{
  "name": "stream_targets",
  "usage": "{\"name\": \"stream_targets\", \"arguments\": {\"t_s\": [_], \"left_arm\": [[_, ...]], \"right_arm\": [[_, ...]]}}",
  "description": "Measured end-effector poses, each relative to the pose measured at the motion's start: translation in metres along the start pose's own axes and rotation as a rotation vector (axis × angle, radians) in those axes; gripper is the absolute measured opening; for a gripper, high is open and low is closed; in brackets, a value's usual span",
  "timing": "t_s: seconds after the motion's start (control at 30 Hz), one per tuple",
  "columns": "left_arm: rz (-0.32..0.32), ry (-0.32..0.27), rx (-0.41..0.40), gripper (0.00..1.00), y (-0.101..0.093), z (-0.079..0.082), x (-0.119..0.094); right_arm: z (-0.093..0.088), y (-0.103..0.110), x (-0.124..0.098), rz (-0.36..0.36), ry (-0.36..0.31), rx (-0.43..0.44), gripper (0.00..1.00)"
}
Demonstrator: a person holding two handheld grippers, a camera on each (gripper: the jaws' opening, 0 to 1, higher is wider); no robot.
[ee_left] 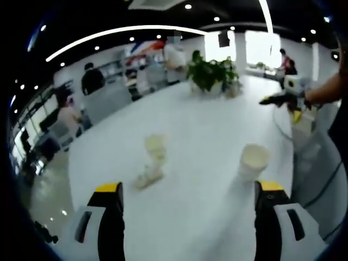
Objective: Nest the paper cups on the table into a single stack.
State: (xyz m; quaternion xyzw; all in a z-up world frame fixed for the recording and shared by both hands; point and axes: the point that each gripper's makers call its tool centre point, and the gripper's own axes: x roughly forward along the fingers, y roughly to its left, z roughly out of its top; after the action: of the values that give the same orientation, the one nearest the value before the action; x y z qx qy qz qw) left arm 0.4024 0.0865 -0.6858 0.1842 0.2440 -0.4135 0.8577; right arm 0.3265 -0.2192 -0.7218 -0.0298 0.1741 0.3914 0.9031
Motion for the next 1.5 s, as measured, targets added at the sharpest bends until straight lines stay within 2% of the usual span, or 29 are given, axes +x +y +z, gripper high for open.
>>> {"name": "stream_targets", "arguments": {"t_s": [0.13, 0.23, 0.3, 0.33, 0.47, 0.63, 0.9, 1.0, 1.1, 1.3, 1.4, 1.5], "left_arm": [[-0.037, 0.025, 0.038, 0.98, 0.011, -0.003, 0.007], [-0.067, 0.022, 0.089, 0.98, 0.029, 0.002, 0.014], [-0.089, 0.017, 0.114, 0.98, 0.035, 0.007, 0.018], [-0.099, 0.022, 0.136, 0.98, 0.042, 0.005, 0.023], [-0.122, 0.042, 0.174, 0.98, 0.053, 0.004, 0.034], [-0.151, 0.063, 0.213, 0.97, 0.07, -0.002, 0.056], [-0.186, 0.117, 0.268, 0.96, 0.091, 0.002, 0.09], [-0.205, 0.151, 0.295, 0.94, 0.092, 0.0, 0.102], [-0.236, 0.197, 0.369, 0.93, 0.094, -0.006, 0.114], [-0.265, 0.228, 0.433, 0.87, 0.085, 0.002, 0.132], [-0.283, 0.259, 0.446, 0.84, 0.085, -0.004, 0.143], [-0.264, 0.311, 0.467, 0.78, 0.092, -0.015, 0.153]], "right_arm": [[0.004, -0.008, -0.006, -0.061, -0.033, 0.028, 1.0], [-0.001, -0.01, -0.007, -0.088, -0.017, 0.054, 1.0], [-0.002, -0.01, -0.005, -0.097, -0.007, 0.026, 1.0], [-0.002, -0.01, -0.004, -0.1, -0.004, 0.015, 1.0], [-0.004, -0.013, -0.003, -0.129, -0.001, 0.033, 1.0], [-0.003, -0.012, 0.001, -0.13, 0.004, 0.029, 1.0], [0.003, -0.016, 0.002, -0.139, 0.009, 0.028, 1.0], [0.005, -0.017, 0.001, -0.148, -0.004, 0.039, 1.0], [0.006, -0.017, 0.002, -0.151, -0.009, 0.042, 1.0], [0.012, -0.014, 0.001, -0.163, -0.03, 0.05, 1.0], [0.009, -0.014, 0.0, -0.164, -0.025, 0.052, 1.0], [0.007, -0.015, -0.001, -0.168, -0.021, 0.056, 1.0]]}}
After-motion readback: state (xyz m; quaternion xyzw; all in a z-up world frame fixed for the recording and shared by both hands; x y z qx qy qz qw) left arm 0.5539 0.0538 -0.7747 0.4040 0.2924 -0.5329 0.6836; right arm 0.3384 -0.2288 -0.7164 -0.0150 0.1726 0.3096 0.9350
